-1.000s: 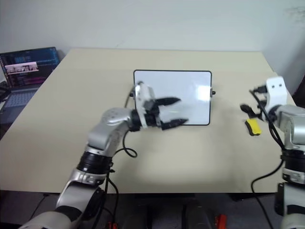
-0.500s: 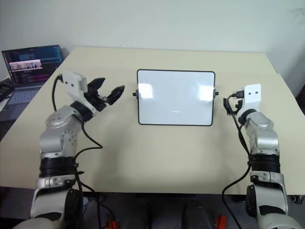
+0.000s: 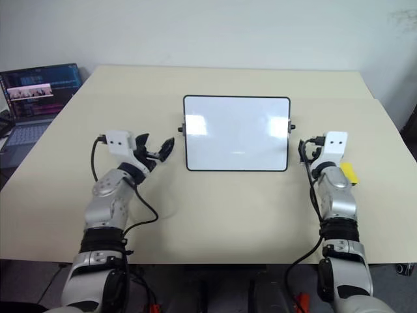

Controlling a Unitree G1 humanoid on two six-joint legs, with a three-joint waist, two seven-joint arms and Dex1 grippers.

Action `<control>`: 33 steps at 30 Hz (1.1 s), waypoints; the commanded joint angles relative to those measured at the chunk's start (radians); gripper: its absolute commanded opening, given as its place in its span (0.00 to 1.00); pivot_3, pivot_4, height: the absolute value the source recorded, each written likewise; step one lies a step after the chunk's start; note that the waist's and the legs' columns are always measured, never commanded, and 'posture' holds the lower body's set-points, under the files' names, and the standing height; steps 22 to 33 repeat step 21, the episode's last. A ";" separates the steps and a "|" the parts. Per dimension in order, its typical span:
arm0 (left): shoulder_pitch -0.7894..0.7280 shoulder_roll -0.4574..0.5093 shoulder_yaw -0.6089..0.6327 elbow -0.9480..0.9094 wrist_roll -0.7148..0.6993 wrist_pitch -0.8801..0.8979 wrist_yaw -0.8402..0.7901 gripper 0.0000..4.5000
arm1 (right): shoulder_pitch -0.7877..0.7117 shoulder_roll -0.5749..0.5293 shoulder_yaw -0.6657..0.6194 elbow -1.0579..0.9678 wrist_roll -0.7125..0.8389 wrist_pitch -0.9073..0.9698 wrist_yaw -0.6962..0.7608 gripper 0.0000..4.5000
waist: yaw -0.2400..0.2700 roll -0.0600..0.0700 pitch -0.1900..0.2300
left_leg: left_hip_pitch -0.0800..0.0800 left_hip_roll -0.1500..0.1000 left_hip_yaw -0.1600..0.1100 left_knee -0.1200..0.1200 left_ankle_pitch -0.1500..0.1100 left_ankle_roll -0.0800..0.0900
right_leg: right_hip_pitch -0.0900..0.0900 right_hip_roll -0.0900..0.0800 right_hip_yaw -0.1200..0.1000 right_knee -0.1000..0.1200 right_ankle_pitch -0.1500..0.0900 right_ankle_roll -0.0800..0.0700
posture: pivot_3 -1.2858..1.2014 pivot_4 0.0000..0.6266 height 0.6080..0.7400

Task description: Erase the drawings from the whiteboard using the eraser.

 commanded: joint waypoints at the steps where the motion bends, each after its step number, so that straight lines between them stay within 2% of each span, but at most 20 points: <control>1: 0.005 -0.004 -0.009 -0.003 0.011 -0.046 0.005 1.00 | -0.006 0.009 -0.003 0.001 0.009 -0.052 -0.017 0.99 | 0.000 0.000 0.000 | 0.000 0.000 0.000 0.000 0.000 0.000 | 0.000 0.000 0.000 0.000 0.000 0.000 | 0.52 0.24 1.00; 17: -0.047 0.012 -0.021 0.177 0.039 -0.139 -0.010 1.00 | -0.053 0.054 0.032 0.137 -0.013 -0.159 -0.043 0.99 | -0.001 0.000 0.000 | 0.000 0.000 0.000 0.000 0.000 0.000 | 0.000 0.000 0.000 0.000 0.000 0.000 | 0.52 0.24 1.00; 33: -0.038 0.009 -0.028 0.177 0.042 -0.150 -0.020 1.00 | -0.067 0.060 0.039 0.183 -0.015 -0.182 -0.055 0.99 | -0.002 0.000 0.000 | 0.000 0.000 0.000 0.000 0.000 0.000 | 0.000 0.000 0.000 0.000 0.000 0.000 | 0.52 0.24 1.00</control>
